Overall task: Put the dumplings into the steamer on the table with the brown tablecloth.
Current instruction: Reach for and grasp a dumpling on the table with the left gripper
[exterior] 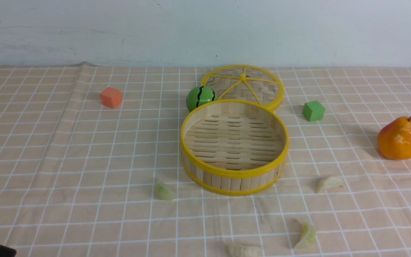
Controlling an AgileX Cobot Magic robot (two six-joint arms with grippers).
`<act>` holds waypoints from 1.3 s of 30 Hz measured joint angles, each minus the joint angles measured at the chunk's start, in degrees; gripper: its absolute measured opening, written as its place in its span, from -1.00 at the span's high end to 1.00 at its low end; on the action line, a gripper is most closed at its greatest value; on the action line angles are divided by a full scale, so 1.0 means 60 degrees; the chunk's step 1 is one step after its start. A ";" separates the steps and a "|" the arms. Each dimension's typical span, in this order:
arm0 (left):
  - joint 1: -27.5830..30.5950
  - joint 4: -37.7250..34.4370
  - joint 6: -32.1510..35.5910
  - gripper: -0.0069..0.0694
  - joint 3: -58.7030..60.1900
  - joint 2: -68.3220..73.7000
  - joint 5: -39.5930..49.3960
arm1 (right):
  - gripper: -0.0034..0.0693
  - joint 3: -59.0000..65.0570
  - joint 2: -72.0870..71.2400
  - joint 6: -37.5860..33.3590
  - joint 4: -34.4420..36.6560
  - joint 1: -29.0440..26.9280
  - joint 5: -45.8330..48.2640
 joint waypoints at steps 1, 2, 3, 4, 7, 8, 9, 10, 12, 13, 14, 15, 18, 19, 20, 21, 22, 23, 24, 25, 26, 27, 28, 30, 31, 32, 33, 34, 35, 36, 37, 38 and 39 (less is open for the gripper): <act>0.0000 -0.0163 0.0008 0.19 0.0000 0.0000 -0.0041 | 0.25 0.0000 0.0000 0.0119 0.0252 0.0000 -0.0012; 0.0000 -0.0222 0.0008 0.19 0.0000 0.0000 -0.0058 | 0.25 0.0000 0.0000 0.0119 0.0269 0.0000 -0.0012; 0.0000 -0.0382 0.0008 0.19 0.0000 0.0000 -0.0107 | 0.25 0.0000 0.0000 0.0108 0.0269 0.0000 -0.0012; 0.0000 -0.0565 0.0008 0.19 0.0000 0.0000 -0.0143 | 0.25 0.0000 0.0000 0.0048 0.0190 0.0000 -0.0030; 0.0000 -0.1219 0.0062 0.19 0.0000 0.0000 -0.0197 | 0.25 0.0000 0.0000 -0.0119 0.0082 0.0000 -0.0021; 0.0000 -0.1445 0.0160 0.19 0.0000 0.0000 -0.0211 | 0.25 0.0000 0.0000 -0.0252 0.0094 0.0000 -0.0006; 0.0000 -0.1732 0.0763 0.19 -0.0248 0.0000 -0.0211 | 0.25 -0.0060 0.0000 -0.0862 0.0156 0.0000 0.0083; 0.0000 -0.1791 0.1321 0.19 -0.0496 0.0000 -0.0211 | 0.25 -0.0216 0.0000 -0.1387 0.0197 0.0000 0.0176; 0.0000 -0.1809 0.2448 0.20 -0.0993 0.0000 -0.0231 | 0.26 -0.0719 0.0000 -0.2578 0.0236 0.0000 0.0257; 0.0000 -0.1809 0.3201 0.21 -0.1331 0.0000 -0.0230 | 0.28 -0.1012 0.0015 -0.3158 0.0247 0.0000 0.0263; 0.0000 -0.1809 0.3201 0.21 -0.1331 0.0000 -0.0230 | 0.29 -0.1089 0.0024 -0.3306 0.0247 0.0000 0.0263; 0.0000 -0.1799 0.3910 0.24 -0.1680 0.0041 -0.0198 | 0.34 -0.1491 0.0141 -0.4017 0.0247 0.0000 0.0263; 0.0000 -0.1500 0.5747 0.49 -0.2948 0.1192 0.0435 | 0.66 -0.2873 0.1428 -0.5956 0.0073 0.0000 0.0508; 0.0000 -0.1260 0.6145 0.60 -0.3344 0.1754 0.0792 | 0.78 -0.3324 0.2045 -0.6493 -0.0034 0.0000 0.0751; 0.0000 -0.0957 0.6500 0.72 -0.3754 0.2354 0.1198 | 0.88 -0.3789 0.2713 -0.7008 -0.0116 0.0000 0.1040; 0.0000 -0.0577 0.6812 0.82 -0.4183 0.2966 0.1642 | 0.93 -0.4260 0.3407 -0.7487 -0.0205 0.0000 0.1421; 0.0000 -0.0153 0.7138 0.86 -0.4624 0.3574 0.2224 | 0.96 -0.4835 0.4243 -0.8018 -0.0299 0.0000 0.1976; 0.0000 -0.0067 0.7138 0.86 -0.4713 0.3693 0.2326 | 0.96 -0.4930 0.4382 -0.8103 -0.0320 0.0000 0.1976; 0.0000 0.0776 0.7448 0.86 -0.5512 0.4732 0.3172 | 0.96 -0.5671 0.5442 -0.8742 -0.0447 0.0014 0.2926; 0.0000 0.1267 0.7524 0.86 -0.5940 0.5289 0.3723 | 0.96 -0.6101 0.6049 -0.9081 -0.0552 0.0104 0.3420; 0.0000 0.1760 0.7580 0.86 -0.6347 0.5829 0.4302 | 0.96 -0.6487 0.6608 -0.9355 -0.0656 0.0263 0.3873; 0.0000 0.2152 0.7605 0.86 -0.6654 0.6252 0.4862 | 0.96 -0.6848 0.7112 -0.9545 -0.0797 0.0506 0.4261; 0.0000 0.2708 0.7648 0.86 -0.7075 0.6875 0.5402 | 0.96 -0.7181 0.7583 -0.9638 -0.0988 0.0827 0.4614; -0.0055 0.3358 0.7649 0.86 -0.7539 0.7672 0.6221 | 0.96 -0.7749 0.8345 -0.9693 -0.1496 0.1478 0.5227; -0.0153 0.3667 0.7602 0.86 -0.7729 0.8049 0.6451 | 0.96 -0.7929 0.8575 -0.9693 -0.1835 0.1846 0.5437; -0.0308 0.3961 0.7535 0.86 -0.7898 0.8420 0.6597 | 0.96 -0.8204 0.8936 -0.9606 -0.2222 0.2230 0.5715; -0.0752 0.4493 0.7394 0.86 -0.8146 0.9052 0.6659 | 0.95 -0.8540 0.9382 -0.9320 -0.2915 0.2908 0.6233; -0.0818 0.4651 0.7358 0.86 -0.8211 0.9228 0.6659 | 0.95 -0.8586 0.9439 -0.9270 -0.3111 0.3093 0.6296; -0.1093 0.4987 0.7253 0.86 -0.8336 0.9579 0.6631 | 0.95 -0.8789 0.9696 -0.8988 -0.3492 0.3449 0.6523; -0.1598 0.5529 0.6938 0.86 -0.8535 1.0189 0.6627 | 0.95 -0.9007 0.9938 -0.8643 -0.3955 0.3933 0.6844; -0.1958 0.6003 0.6594 0.86 -0.8719 1.0631 0.6627 | 0.95 -0.9171 1.0063 -0.8383 -0.4250 0.4282 0.7019; -0.2312 0.6572 0.6199 0.86 -0.8979 1.1084 0.6648 | 0.95 -0.9344 1.0129 -0.8149 -0.4451 0.4630 0.7133; -0.2664 0.7039 0.5806 0.85 -0.9227 1.1536 0.6660 | 0.94 -0.9467 1.0128 -0.8042 -0.4524 0.4861 0.7193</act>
